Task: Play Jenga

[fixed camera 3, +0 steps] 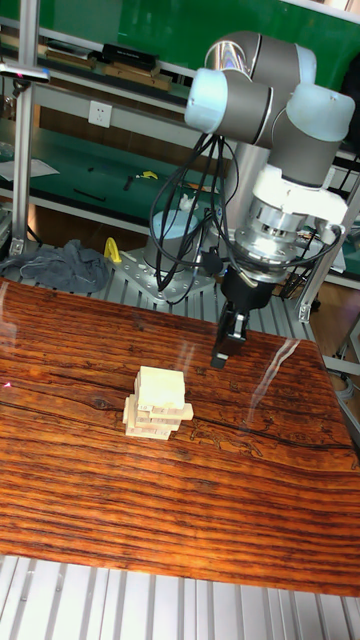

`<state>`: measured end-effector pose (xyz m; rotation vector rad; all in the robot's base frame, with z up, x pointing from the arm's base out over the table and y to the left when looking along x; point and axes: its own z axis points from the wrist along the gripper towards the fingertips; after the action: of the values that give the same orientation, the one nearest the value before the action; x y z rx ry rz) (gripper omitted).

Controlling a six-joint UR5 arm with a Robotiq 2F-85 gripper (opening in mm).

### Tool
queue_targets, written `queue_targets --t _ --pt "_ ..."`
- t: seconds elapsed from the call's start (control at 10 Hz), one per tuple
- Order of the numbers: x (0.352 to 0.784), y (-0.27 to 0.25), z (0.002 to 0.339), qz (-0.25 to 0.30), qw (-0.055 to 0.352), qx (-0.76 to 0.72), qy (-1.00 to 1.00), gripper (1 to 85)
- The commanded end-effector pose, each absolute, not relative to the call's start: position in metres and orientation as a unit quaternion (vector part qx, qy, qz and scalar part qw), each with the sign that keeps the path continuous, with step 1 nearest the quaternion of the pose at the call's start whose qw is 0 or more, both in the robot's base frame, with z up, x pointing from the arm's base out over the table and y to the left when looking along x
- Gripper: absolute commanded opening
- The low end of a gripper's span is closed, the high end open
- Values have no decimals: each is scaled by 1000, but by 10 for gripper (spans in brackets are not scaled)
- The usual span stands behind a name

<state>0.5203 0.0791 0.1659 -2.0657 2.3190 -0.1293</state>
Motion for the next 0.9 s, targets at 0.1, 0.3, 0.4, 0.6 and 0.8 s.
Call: queue_targets --t 0.1,0.3,0.4,0.6,0.8 --pt "518 78 167 -37 17 -664 746 300" --pt "515 76 166 -35 10 -666 745 300" --pt "511 74 166 -33 2 -655 755 303" --pt "516 51 169 -74 -18 -636 768 303" --pt "516 64 167 -53 -2 -634 772 310"
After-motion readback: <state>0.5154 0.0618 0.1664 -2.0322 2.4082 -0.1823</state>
